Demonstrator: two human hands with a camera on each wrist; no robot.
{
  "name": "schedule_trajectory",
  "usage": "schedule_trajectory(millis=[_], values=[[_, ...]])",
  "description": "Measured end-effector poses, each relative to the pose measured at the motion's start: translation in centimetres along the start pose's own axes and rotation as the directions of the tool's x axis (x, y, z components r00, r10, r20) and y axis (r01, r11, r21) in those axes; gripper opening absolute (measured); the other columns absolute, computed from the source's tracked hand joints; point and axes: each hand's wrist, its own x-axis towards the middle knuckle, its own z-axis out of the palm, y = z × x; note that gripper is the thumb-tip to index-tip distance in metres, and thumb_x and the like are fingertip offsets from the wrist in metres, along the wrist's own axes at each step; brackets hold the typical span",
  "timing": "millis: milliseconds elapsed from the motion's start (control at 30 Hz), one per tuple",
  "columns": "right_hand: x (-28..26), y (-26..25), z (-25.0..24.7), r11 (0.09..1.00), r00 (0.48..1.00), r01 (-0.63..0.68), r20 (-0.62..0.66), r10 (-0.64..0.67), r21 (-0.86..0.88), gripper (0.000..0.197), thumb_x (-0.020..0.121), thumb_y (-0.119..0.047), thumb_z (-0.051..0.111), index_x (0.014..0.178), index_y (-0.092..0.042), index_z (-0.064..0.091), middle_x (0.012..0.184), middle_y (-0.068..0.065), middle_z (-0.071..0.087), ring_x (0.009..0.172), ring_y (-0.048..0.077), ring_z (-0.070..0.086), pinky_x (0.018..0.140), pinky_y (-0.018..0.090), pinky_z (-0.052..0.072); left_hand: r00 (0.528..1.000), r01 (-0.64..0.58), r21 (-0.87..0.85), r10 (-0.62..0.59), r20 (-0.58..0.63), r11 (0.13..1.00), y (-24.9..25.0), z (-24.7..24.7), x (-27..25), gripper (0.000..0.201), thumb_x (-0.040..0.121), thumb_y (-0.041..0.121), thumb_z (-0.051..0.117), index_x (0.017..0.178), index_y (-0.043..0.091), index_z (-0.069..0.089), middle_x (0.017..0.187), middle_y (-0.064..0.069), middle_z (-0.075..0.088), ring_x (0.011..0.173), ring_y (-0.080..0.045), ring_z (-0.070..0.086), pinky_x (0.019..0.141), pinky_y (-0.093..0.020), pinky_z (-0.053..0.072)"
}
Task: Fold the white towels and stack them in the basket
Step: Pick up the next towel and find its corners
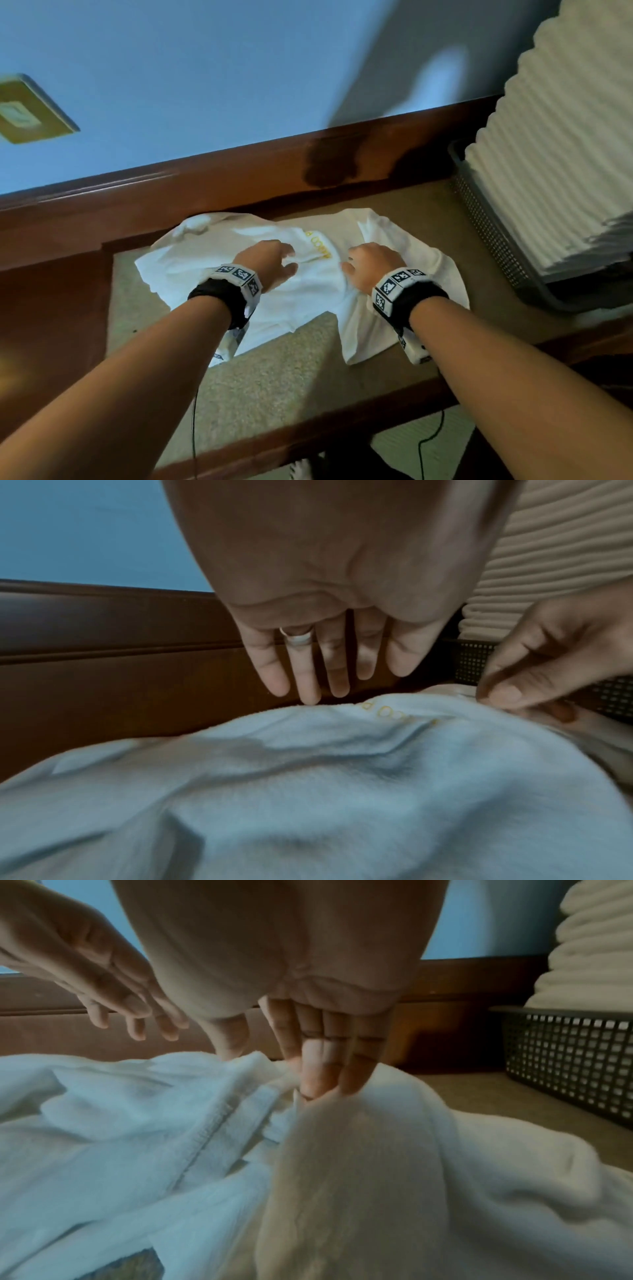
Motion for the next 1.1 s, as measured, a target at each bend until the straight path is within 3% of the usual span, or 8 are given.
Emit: schedule_trajectory(millis=[167,367,467,567,700,833,967,1100], values=[[3.1,0.2,1.9,0.995,0.989,-0.101,0.110,0.098,0.026,0.053,0.088,-0.059,0.057,0.112,-0.011,0.059,0.115,0.010,0.062,0.104,0.033,0.061,0.074,0.036,0.043,0.999,-0.040,0.110,0.043,-0.026,0.993,-0.2,-0.4,5.1,0.048,0.103,0.035,0.046,0.151,0.033,0.040,0.153,0.004,0.045,0.136,-0.026,0.045,0.104,-0.043,0.045],[3.4,0.4,4.8,0.994,0.993,-0.106,0.058,0.104,0.037,0.057,0.083,-0.046,0.065,0.125,-0.014,0.046,0.123,0.010,0.053,0.119,0.032,0.050,0.094,0.045,0.041,0.985,-0.159,0.124,0.149,0.088,0.979,2.8,1.7,9.6,0.065,0.102,0.024,0.047,0.155,0.050,0.017,0.160,0.015,0.034,0.151,-0.028,0.019,0.115,-0.048,0.021],[3.6,0.7,4.7,0.998,0.997,-0.057,0.056,0.055,0.027,0.055,0.083,-0.042,0.064,0.128,-0.017,0.046,0.123,0.008,0.056,0.118,0.031,0.052,0.094,0.045,0.039,0.978,-0.157,0.137,0.135,0.161,0.978,3.7,1.9,10.0,0.071,0.098,0.017,0.050,0.153,0.053,0.021,0.142,0.010,0.056,0.145,-0.024,0.026,0.109,-0.044,0.019],[3.3,0.9,4.2,0.999,0.999,-0.016,0.045,0.014,0.040,0.044,0.085,-0.037,0.063,0.123,-0.019,0.049,0.117,0.003,0.061,0.113,0.029,0.056,0.091,0.043,0.036,0.974,-0.207,0.250,0.176,0.140,0.946,3.5,0.7,9.0,0.049,0.098,0.025,0.053,0.142,0.045,0.046,0.122,0.009,0.061,0.126,-0.025,0.042,0.104,-0.044,0.027],[2.1,0.3,2.6,0.992,1.000,0.027,-0.016,-0.025,0.121,0.032,0.090,-0.029,0.059,0.118,-0.018,0.048,0.113,-0.001,0.065,0.106,0.026,0.061,0.091,0.041,0.034,0.986,-0.157,0.204,0.144,0.078,0.966,1.6,-2.3,5.9,0.004,0.092,0.030,0.056,0.094,0.030,0.059,0.099,0.005,0.060,0.106,-0.025,0.056,0.093,-0.038,0.032],[0.5,-2.0,-1.1,0.969,0.979,0.074,-0.201,-0.026,0.237,0.022,0.091,-0.017,0.058,0.113,-0.014,0.056,0.114,0.002,0.065,0.104,0.027,0.061,0.083,0.033,0.042,0.988,-0.135,0.038,0.137,-0.069,0.990,-0.6,-6.0,1.1,0.013,0.085,0.026,0.066,0.078,0.020,0.056,0.090,0.000,0.060,0.087,-0.025,0.054,0.075,-0.032,0.033],[-2.4,-6.5,-4.4,0.966,0.892,0.145,-0.450,-0.035,0.212,0.019,0.090,-0.012,0.054,0.105,-0.012,0.065,0.101,0.010,0.060,0.093,0.035,0.058,0.068,0.032,0.036,0.960,-0.194,-0.135,0.159,-0.232,0.972,-2.3,-9.5,-5.7,0.034,0.081,0.016,0.069,0.062,0.014,0.041,0.063,-0.002,0.042,0.056,-0.019,0.038,0.043,-0.019,0.029],[-7.3,-13.1,-7.5,0.941,0.789,0.231,-0.614,-0.032,0.247,0.043,0.082,-0.020,0.036,0.104,-0.012,0.072,0.103,0.014,0.064,0.092,0.038,0.060,0.076,0.041,0.049,0.899,-0.281,-0.156,0.202,-0.389,0.947,-5.3,-12.7,-14.2,0.030,0.082,0.021,0.071,0.069,0.016,0.044,0.065,0.001,0.044,0.062,-0.019,0.039,0.053,-0.031,0.032]])
